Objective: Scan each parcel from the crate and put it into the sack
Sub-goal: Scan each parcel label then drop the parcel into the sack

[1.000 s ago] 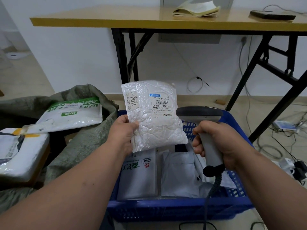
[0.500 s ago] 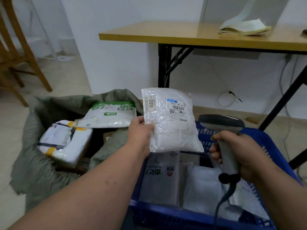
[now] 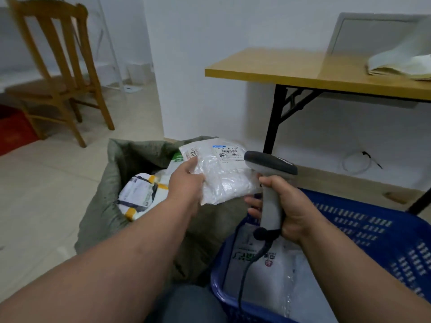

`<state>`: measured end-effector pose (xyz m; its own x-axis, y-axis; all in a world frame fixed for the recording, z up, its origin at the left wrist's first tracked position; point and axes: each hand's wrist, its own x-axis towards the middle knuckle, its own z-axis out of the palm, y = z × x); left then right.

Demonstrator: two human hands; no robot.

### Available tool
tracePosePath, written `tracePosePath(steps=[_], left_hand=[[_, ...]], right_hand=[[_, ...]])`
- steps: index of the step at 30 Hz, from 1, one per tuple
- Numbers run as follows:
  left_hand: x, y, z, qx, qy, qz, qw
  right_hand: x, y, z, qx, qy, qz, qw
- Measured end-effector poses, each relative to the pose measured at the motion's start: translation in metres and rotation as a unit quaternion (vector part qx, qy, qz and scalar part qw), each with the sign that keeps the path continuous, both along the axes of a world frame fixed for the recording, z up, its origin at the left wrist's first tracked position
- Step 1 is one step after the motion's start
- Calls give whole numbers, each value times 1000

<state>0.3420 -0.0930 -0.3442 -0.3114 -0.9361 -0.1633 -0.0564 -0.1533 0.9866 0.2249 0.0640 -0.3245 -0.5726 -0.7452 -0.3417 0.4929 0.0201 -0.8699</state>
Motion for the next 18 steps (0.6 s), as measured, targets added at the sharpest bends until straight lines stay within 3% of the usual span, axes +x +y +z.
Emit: tracePosePath(steps=[3, 8, 12, 15, 18], left_hand=[[16, -32, 5, -123, -193, -36, 973], [58, -107, 28, -246, -475, 65, 842], [86, -159, 28, -220, -553, 65, 801], [99, -188, 21, -148, -624, -18, 767], [99, -199, 24, -140, -618, -66, 771]], right_hand=[[7, -33, 10, 13, 45, -13, 999], [6, -85, 22, 40, 84, 5, 996], [9, -129, 25, 62, 70, 19, 995], [13, -161, 22, 76, 70, 35, 994], [19, -187, 18, 99, 78, 63, 990]])
